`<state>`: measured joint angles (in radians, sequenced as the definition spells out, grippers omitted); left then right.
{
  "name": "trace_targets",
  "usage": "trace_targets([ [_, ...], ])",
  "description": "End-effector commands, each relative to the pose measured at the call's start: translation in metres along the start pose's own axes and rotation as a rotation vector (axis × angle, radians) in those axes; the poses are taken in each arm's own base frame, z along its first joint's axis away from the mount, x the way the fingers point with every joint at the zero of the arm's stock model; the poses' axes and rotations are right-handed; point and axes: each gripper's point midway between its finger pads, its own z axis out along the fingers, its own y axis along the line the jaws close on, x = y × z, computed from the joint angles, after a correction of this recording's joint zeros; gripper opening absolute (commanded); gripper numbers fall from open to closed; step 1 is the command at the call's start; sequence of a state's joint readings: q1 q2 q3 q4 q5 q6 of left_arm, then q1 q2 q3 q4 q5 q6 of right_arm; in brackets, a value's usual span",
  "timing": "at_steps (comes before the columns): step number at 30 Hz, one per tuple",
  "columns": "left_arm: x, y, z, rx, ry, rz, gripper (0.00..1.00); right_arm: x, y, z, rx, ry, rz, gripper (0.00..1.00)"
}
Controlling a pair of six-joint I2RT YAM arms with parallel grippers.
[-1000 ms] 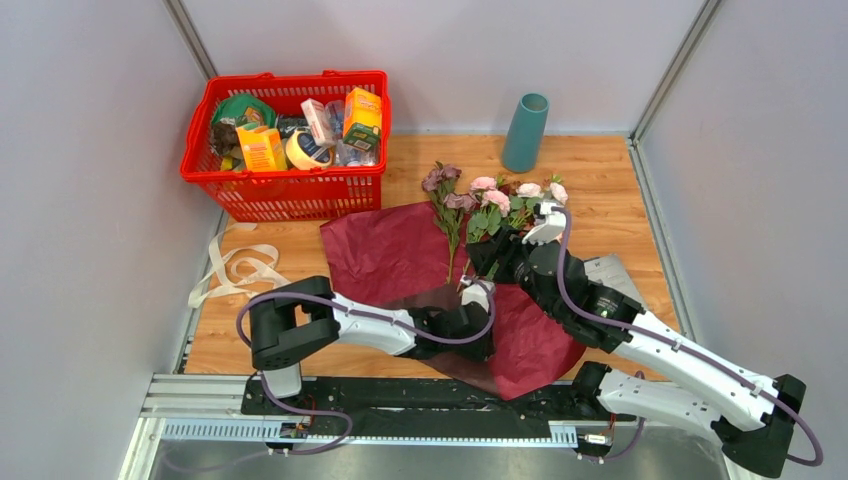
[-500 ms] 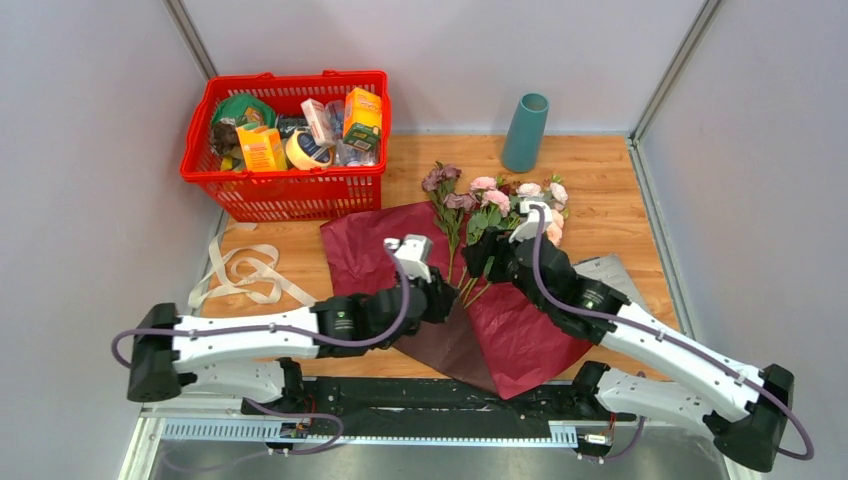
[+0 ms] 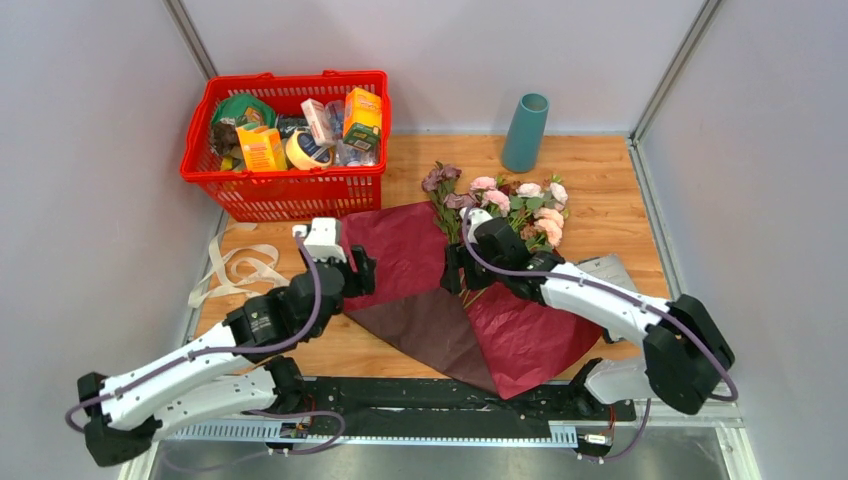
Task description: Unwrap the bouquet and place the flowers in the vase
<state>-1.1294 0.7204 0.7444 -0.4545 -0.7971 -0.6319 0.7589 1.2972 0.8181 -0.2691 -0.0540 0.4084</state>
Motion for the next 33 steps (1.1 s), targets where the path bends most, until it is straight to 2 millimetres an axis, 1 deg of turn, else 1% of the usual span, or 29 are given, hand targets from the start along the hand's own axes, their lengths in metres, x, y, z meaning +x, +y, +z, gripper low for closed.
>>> trace_targets([
  [1,0.008,0.03,0.003,-0.004,0.108,0.05,0.74,-0.003,0.011,0.019,-0.118,0.029,-0.064,0.72],
  [2,0.009,0.043,0.008,-0.049,0.113,0.041,0.74,0.002,0.009,0.023,-0.129,0.049,-0.069,0.72],
  [4,0.012,0.05,0.011,-0.073,0.137,0.039,0.75,0.009,0.011,0.031,-0.164,0.086,-0.079,0.72],
  [5,0.016,0.045,0.013,-0.049,0.162,0.055,0.75,0.012,0.014,0.034,-0.187,0.105,-0.085,0.72],
  [6,0.013,0.042,0.014,-0.042,0.168,0.057,0.75,0.014,0.016,0.036,-0.204,0.117,-0.088,0.71],
  [7,0.021,0.042,0.016,-0.043,0.216,0.08,0.75,0.017,0.018,0.038,-0.22,0.136,-0.086,0.71],
  [8,0.017,0.041,0.016,-0.04,0.228,0.105,0.75,0.02,0.019,0.04,-0.231,0.151,-0.083,0.7],
  [9,0.019,0.04,0.016,-0.038,0.265,0.13,0.75,0.023,0.019,0.042,-0.234,0.162,-0.079,0.7],
  [12,0.019,0.051,0.013,-0.086,0.316,0.206,0.75,0.027,0.013,0.047,-0.208,0.172,-0.078,0.69],
  [14,0.021,0.057,0.009,-0.082,0.331,0.264,0.76,0.028,0.011,0.05,-0.199,0.174,-0.083,0.69],
  [16,0.023,0.058,0.009,-0.063,0.32,0.289,0.76,0.028,0.01,0.053,-0.192,0.179,-0.083,0.69],
  [17,0.026,0.064,0.008,-0.083,0.309,0.287,0.76,0.029,0.009,0.054,-0.192,0.184,-0.082,0.69],
  [20,0.028,0.062,0.008,-0.052,0.277,0.262,0.75,0.032,0.008,0.057,-0.189,0.197,-0.077,0.69],
  [24,0.025,0.07,0.005,-0.091,0.26,0.26,0.74,0.034,0.004,0.059,-0.17,0.2,-0.076,0.69],
  [28,0.025,0.072,0.006,-0.102,0.255,0.263,0.74,0.032,0.002,0.062,-0.158,0.199,-0.089,0.7],
  [33,0.025,0.073,0.006,-0.107,0.256,0.264,0.74,0.028,0.004,0.065,-0.16,0.202,-0.088,0.7],
])
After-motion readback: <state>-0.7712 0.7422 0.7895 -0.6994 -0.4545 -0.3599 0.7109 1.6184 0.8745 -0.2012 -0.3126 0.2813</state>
